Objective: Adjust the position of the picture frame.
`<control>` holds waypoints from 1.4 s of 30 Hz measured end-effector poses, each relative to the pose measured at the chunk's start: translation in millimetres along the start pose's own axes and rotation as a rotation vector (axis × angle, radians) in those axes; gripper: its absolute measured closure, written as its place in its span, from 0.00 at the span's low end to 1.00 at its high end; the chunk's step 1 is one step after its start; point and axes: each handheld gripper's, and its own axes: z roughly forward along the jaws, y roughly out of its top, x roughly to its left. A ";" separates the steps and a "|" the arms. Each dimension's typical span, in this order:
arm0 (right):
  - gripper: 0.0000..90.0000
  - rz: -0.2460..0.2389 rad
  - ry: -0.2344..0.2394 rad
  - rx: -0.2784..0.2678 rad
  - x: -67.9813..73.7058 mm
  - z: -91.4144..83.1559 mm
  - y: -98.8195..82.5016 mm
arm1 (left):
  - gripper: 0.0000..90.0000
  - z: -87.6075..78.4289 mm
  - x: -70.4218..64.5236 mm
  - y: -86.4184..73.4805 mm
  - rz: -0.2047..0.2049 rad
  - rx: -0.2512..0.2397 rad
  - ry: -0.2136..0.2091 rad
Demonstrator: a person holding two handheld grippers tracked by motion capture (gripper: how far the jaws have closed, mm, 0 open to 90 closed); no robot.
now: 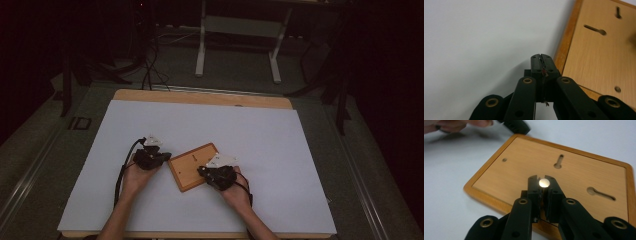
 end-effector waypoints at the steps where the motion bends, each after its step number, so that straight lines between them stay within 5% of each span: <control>1: 0.94 0.009 -0.010 -0.005 -2.3 -1.8 0.0 | 1.00 0.7 -1.3 0.4 0.005 0.002 -0.009; 9: 0.94 0.067 -0.056 -0.063 -17.9 -17.2 2.7 | 1.00 5.8 -21.8 6.4 0.074 0.011 -0.096; 13: 0.94 0.068 -0.063 -0.094 -20.7 -26.5 6.2 | 1.00 5.2 -24.3 7.4 0.084 0.008 -0.098; 24: 0.94 0.054 0.021 -0.141 -13.7 -34.7 12.7 | 1.00 -1.9 -18.3 7.2 0.064 -0.009 -0.082; 36: 0.94 -0.037 0.231 -0.136 -8.0 -36.2 9.9 | 0.99 -0.2 -22.1 7.7 0.073 0.000 -0.088; 42: 0.94 -0.013 0.175 -0.113 -22.4 -42.1 1.1 | 0.99 8.6 -35.8 8.9 0.110 0.038 -0.122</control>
